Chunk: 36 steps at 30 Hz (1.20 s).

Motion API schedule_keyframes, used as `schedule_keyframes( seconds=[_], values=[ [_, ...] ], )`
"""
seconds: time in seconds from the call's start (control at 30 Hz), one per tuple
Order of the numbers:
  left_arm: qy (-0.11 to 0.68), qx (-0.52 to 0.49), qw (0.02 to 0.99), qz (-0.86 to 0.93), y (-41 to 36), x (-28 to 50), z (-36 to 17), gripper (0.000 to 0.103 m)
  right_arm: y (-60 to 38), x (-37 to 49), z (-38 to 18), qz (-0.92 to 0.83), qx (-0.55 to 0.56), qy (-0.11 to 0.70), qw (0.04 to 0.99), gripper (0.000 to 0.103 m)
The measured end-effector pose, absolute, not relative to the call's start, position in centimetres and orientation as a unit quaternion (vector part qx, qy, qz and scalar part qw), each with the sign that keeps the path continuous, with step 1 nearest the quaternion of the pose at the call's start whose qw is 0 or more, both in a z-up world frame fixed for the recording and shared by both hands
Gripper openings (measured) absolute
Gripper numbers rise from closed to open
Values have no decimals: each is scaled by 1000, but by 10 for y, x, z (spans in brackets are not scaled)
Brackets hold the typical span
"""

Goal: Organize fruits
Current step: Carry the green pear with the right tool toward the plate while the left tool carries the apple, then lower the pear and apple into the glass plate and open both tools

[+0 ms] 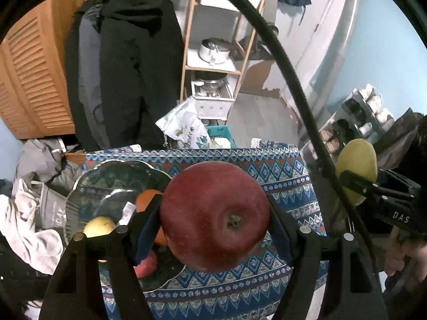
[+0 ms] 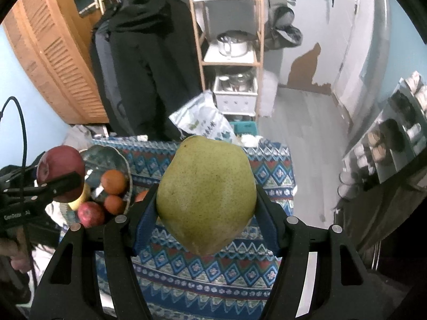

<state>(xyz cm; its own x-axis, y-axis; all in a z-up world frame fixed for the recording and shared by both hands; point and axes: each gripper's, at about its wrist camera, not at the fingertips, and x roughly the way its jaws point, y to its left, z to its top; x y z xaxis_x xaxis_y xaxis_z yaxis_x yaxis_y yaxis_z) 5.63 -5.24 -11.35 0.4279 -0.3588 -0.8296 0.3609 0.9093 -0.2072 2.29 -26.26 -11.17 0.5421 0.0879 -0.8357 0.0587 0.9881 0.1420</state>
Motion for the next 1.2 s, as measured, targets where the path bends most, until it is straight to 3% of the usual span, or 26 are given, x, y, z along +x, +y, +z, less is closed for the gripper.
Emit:
schedule_keyframes(
  seconds=[0.43,0.9,1.2],
  values=[
    [486,-30,859,-157,8,50,-103,75,-214,38,-92,68,58,461,883,67],
    [494,-52,863,-93,70,54,-119,75,-135,76,-109,151,38,473,867,67],
    [520,-51,850,-65,93,62,-158,75,-86,109,-145,200,30,506,839,67]
  ],
)
